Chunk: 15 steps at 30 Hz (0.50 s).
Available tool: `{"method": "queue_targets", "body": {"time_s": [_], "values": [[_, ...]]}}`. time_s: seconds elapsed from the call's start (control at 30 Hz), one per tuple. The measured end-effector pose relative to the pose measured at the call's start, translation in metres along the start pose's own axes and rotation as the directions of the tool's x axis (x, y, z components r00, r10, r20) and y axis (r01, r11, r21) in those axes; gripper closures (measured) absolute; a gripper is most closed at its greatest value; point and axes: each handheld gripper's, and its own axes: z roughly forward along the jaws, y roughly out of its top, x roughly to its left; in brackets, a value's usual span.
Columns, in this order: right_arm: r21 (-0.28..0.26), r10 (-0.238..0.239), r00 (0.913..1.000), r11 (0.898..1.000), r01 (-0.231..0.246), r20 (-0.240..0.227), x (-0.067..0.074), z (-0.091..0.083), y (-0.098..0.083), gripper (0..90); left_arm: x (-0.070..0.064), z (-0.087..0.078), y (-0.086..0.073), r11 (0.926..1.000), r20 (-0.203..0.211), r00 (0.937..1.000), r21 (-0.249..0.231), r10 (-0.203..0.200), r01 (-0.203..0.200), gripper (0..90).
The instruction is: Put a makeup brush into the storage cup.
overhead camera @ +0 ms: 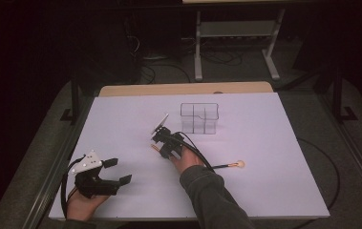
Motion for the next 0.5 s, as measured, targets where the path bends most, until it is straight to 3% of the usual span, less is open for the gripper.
{"method": "queue_targets", "body": {"time_s": [0.5], "values": [[-0.04,0.005,0.9984,0.999,-0.007,-0.056,-0.008,-0.012,-0.003,82.6,-0.001,0.001,0.0,1.0,0.001,1.0,0.0,-0.005,0.005,16.1]]}}
